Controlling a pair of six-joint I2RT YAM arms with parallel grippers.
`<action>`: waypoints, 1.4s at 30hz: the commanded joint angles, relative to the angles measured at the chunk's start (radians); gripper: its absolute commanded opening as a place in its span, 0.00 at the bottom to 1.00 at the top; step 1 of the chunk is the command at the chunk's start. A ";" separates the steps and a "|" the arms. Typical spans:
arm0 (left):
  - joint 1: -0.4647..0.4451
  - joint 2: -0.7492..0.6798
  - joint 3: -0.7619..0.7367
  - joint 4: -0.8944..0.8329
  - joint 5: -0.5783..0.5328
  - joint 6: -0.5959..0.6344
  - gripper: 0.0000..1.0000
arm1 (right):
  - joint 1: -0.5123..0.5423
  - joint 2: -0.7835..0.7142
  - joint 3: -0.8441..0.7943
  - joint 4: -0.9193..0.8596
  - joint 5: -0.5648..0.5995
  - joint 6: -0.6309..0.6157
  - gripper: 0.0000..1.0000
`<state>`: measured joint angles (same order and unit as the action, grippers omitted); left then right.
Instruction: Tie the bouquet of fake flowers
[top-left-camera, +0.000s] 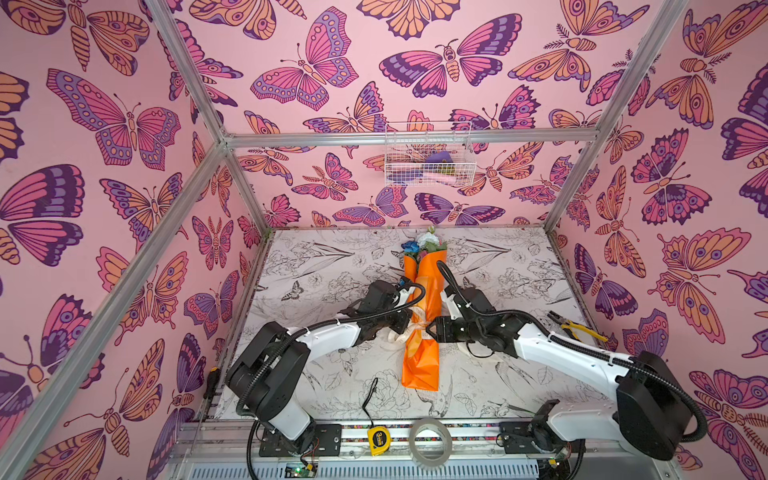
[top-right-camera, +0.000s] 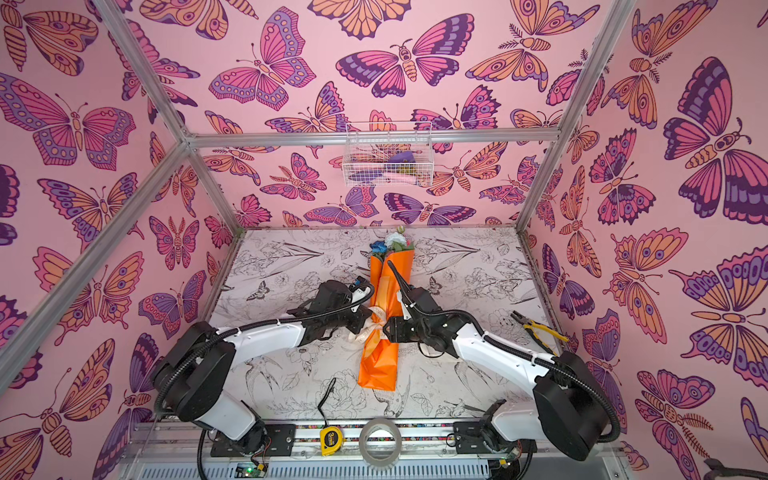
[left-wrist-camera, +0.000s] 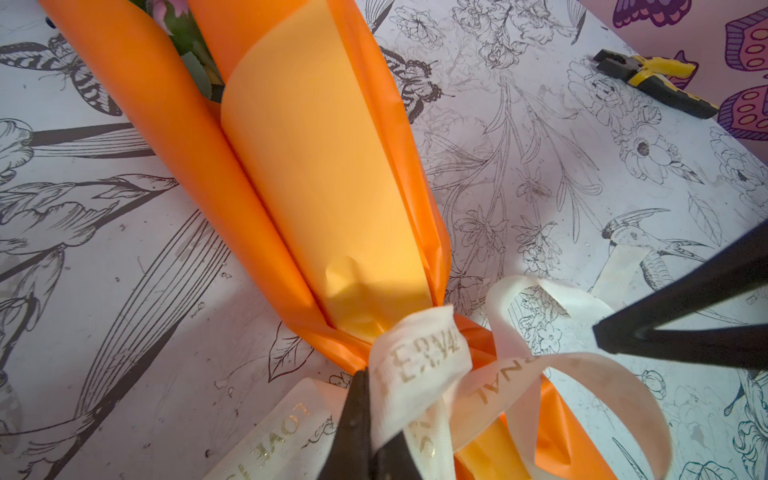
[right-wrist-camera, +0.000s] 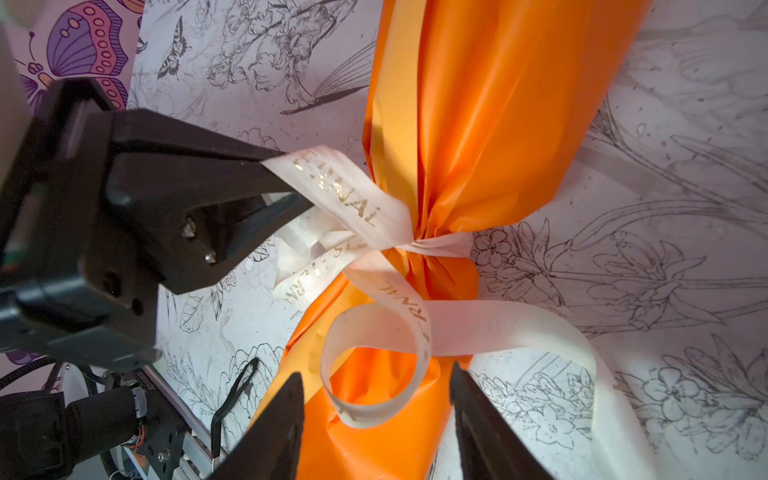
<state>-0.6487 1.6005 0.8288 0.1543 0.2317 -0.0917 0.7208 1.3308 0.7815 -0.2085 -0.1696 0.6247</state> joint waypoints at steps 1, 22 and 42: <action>-0.003 0.014 -0.010 0.007 0.004 -0.005 0.00 | 0.016 0.016 -0.002 -0.026 -0.003 -0.001 0.56; -0.003 0.006 -0.016 0.007 0.035 -0.020 0.00 | 0.048 0.112 0.115 0.057 -0.070 -0.076 0.00; -0.003 -0.039 -0.037 0.008 0.085 -0.072 0.00 | 0.049 0.335 0.129 0.340 0.110 -0.064 0.00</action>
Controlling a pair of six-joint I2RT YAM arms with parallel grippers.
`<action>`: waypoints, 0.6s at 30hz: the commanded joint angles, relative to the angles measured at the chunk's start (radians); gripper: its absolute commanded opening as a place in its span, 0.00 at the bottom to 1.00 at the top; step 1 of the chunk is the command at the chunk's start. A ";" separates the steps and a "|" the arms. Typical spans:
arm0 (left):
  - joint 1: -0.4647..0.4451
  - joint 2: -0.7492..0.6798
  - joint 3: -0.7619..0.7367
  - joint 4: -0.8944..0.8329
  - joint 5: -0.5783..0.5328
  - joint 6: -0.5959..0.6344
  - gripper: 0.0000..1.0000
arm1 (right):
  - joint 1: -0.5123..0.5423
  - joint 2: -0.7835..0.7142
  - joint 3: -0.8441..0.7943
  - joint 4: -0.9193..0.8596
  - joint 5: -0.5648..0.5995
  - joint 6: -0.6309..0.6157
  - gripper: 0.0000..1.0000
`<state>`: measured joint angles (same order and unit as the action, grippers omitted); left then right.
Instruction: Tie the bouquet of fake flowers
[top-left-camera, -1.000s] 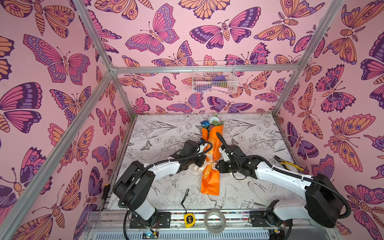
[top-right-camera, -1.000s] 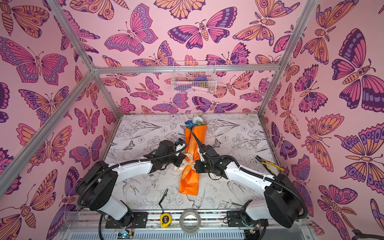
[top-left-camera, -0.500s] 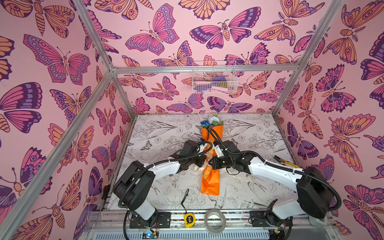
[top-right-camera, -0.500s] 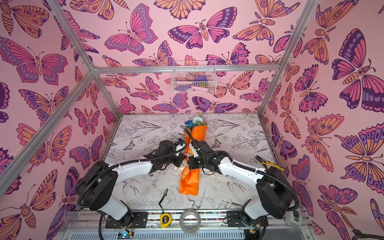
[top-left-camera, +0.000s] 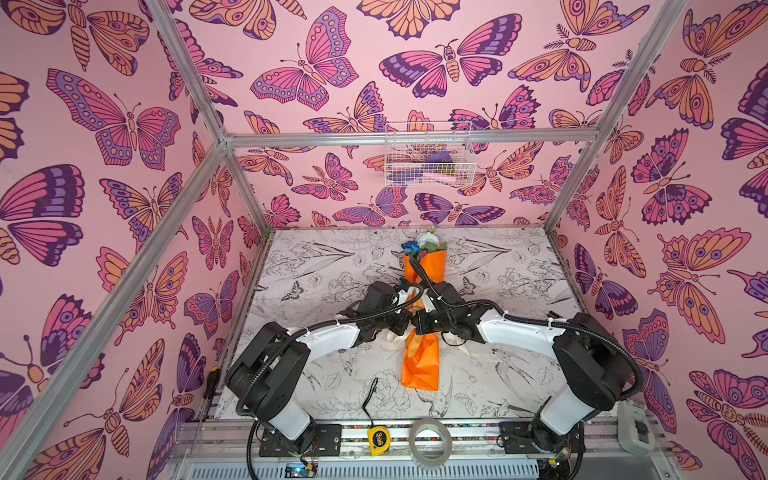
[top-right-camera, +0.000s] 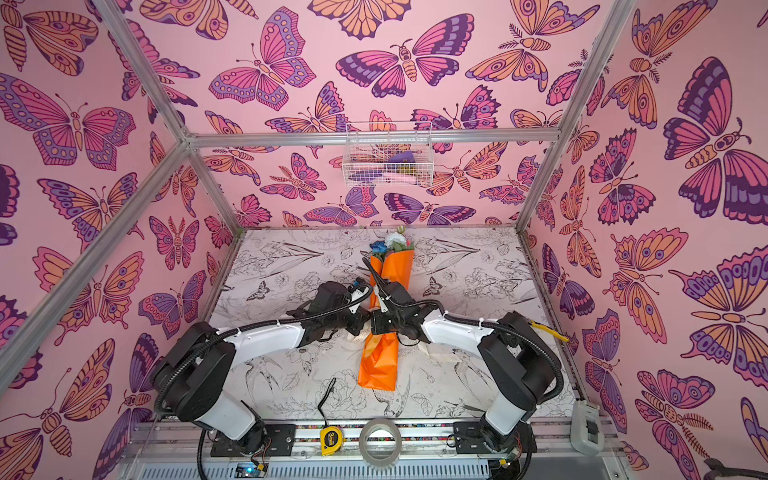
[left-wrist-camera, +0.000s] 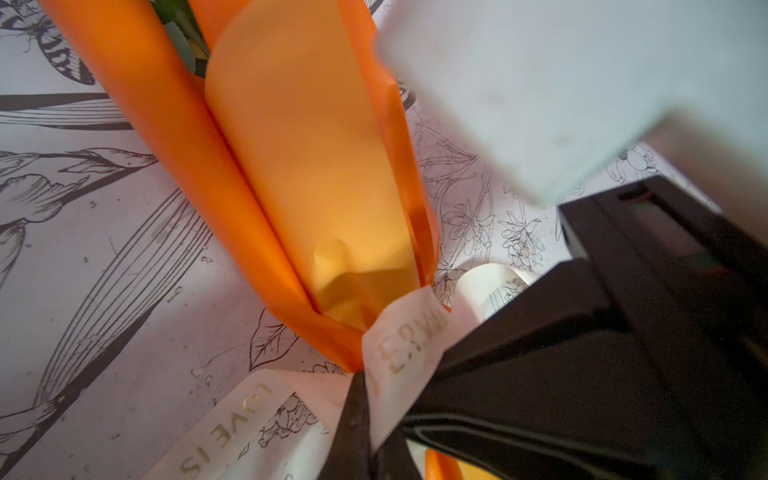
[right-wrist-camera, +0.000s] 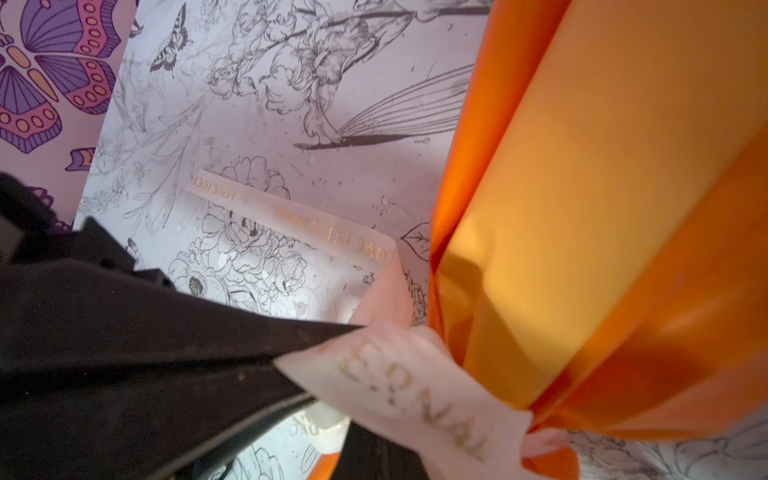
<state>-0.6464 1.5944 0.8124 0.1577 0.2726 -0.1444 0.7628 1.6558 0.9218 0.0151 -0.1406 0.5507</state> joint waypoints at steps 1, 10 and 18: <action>-0.006 -0.038 -0.023 0.005 0.047 -0.022 0.00 | 0.006 0.012 -0.015 0.134 0.094 0.009 0.00; -0.014 -0.053 -0.042 0.005 0.102 -0.079 0.07 | 0.006 0.052 -0.063 0.318 0.159 0.060 0.00; -0.038 -0.036 -0.086 0.032 0.133 -0.140 0.12 | 0.007 0.083 -0.093 0.390 0.167 0.106 0.00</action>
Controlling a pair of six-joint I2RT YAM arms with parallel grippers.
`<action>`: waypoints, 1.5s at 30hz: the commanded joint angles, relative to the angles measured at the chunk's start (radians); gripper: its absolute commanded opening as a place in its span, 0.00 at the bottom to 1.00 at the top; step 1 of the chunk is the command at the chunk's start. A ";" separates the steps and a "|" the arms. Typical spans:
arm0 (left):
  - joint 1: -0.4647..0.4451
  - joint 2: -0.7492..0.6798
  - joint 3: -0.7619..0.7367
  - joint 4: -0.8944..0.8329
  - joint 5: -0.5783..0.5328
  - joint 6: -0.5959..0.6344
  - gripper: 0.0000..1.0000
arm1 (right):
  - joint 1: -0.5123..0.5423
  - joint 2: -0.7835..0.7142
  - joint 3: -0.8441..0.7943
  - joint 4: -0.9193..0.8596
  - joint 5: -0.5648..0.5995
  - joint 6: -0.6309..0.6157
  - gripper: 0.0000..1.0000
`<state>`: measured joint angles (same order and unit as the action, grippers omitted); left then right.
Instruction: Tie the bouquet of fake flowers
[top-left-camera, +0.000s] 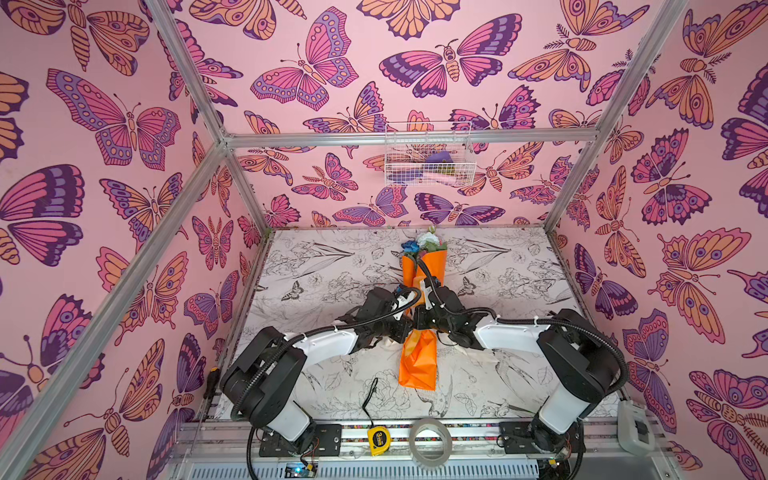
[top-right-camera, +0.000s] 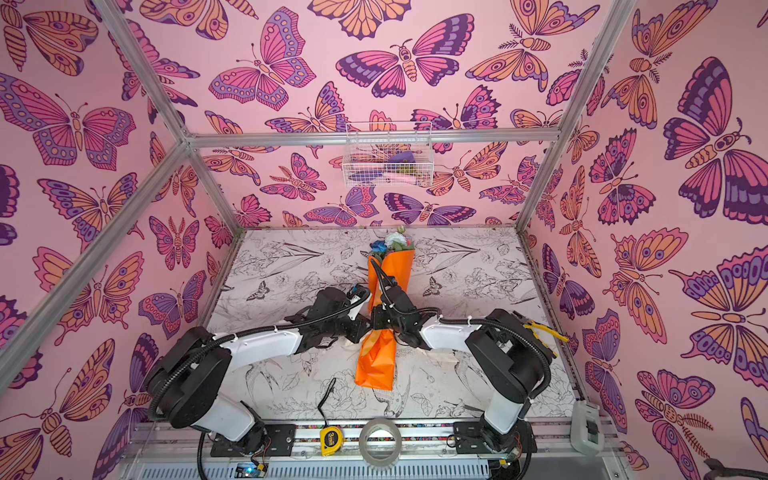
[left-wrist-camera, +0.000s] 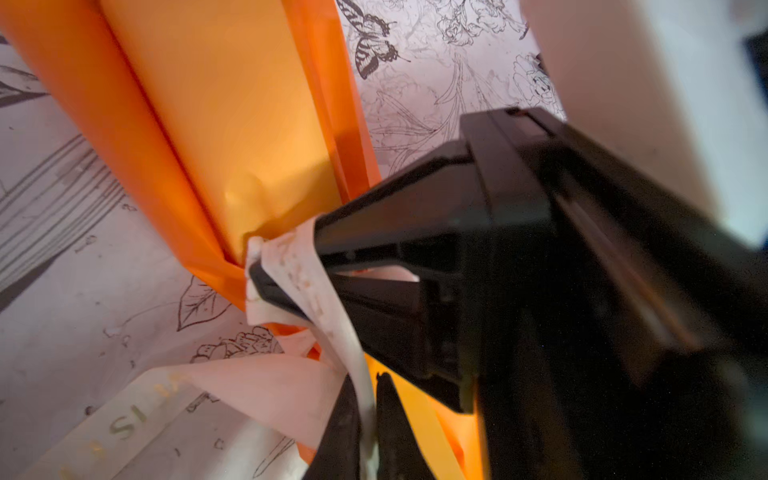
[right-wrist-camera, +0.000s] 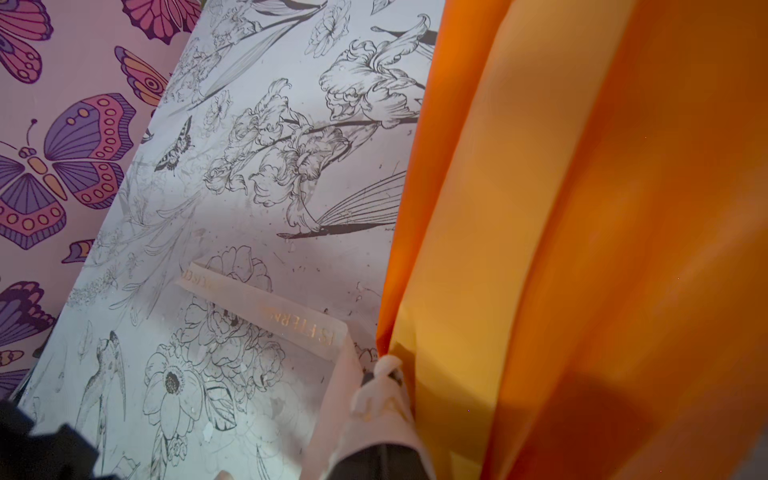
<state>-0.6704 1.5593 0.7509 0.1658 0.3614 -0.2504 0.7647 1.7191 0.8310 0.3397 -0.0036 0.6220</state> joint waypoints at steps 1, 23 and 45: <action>-0.018 0.003 -0.026 0.028 0.044 -0.037 0.11 | 0.007 0.019 -0.005 0.061 0.022 0.040 0.02; -0.021 0.033 -0.044 0.058 0.014 -0.043 0.05 | 0.053 -0.218 -0.119 -0.106 0.067 0.118 0.33; -0.021 0.015 -0.059 0.071 -0.003 0.115 0.06 | -0.016 -0.387 0.072 -0.507 0.054 0.089 0.17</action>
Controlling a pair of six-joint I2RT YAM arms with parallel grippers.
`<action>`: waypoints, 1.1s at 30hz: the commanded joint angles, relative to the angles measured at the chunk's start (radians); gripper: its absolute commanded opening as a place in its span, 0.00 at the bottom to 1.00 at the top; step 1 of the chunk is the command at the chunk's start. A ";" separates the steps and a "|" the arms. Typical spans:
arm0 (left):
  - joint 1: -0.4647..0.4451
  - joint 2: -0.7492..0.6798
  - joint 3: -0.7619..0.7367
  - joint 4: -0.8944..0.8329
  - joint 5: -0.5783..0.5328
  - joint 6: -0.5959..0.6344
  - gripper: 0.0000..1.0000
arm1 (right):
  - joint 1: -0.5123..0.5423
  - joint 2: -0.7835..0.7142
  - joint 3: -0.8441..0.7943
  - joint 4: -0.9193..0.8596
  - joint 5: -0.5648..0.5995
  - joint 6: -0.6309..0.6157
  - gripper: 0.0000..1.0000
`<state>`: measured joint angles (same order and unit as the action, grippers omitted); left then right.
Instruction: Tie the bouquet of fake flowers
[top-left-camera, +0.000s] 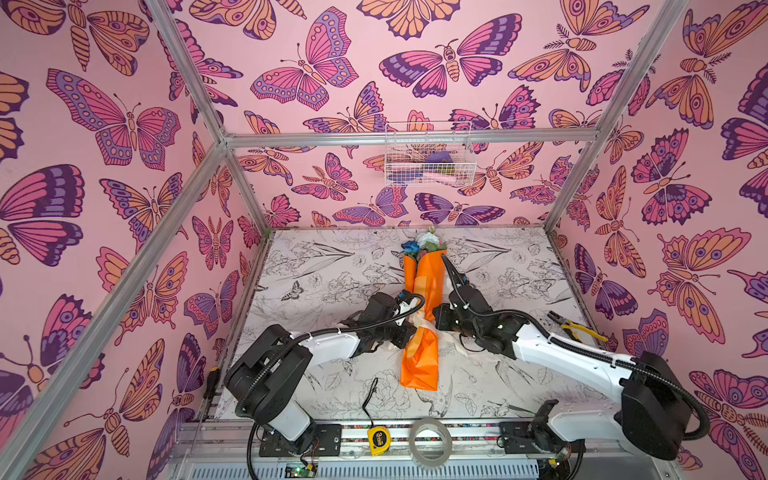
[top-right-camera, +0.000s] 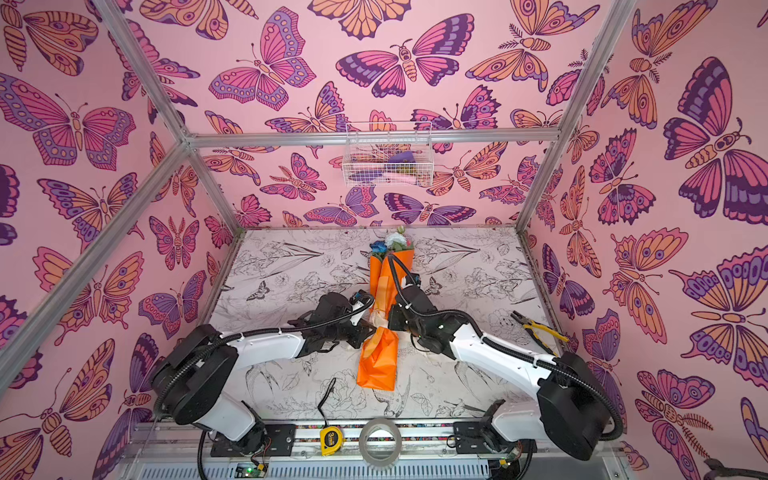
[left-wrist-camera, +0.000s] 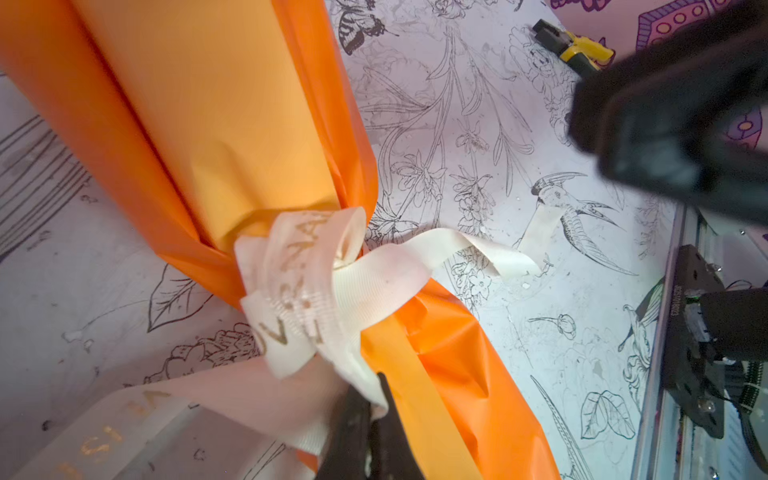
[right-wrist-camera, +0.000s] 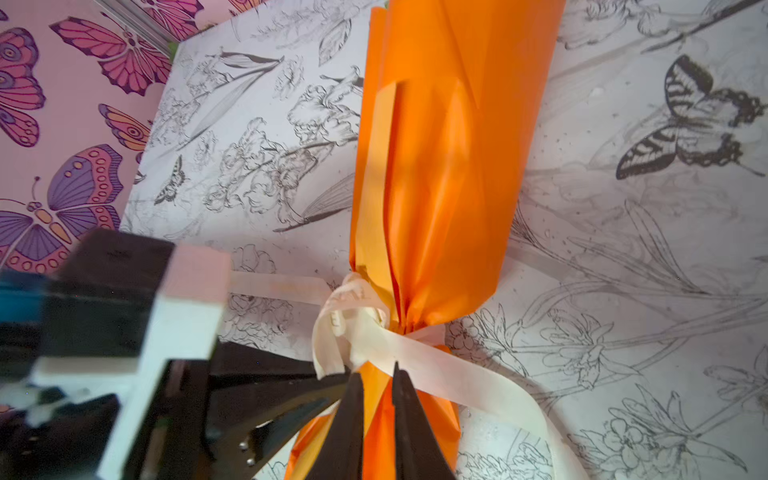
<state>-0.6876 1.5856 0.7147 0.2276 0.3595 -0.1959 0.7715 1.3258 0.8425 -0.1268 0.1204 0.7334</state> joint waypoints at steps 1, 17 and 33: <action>-0.004 -0.013 -0.027 0.024 -0.005 0.069 0.06 | -0.036 0.025 0.082 -0.045 -0.106 -0.023 0.17; -0.007 0.010 -0.109 0.295 -0.011 0.220 0.09 | -0.128 0.304 0.307 -0.077 -0.451 -0.040 0.12; -0.007 -0.009 -0.128 0.253 -0.056 0.136 0.20 | -0.126 0.330 0.294 -0.166 -0.421 -0.087 0.15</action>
<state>-0.6888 1.6100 0.6144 0.4969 0.3206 -0.0143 0.6476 1.6375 1.1213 -0.2623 -0.3145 0.6758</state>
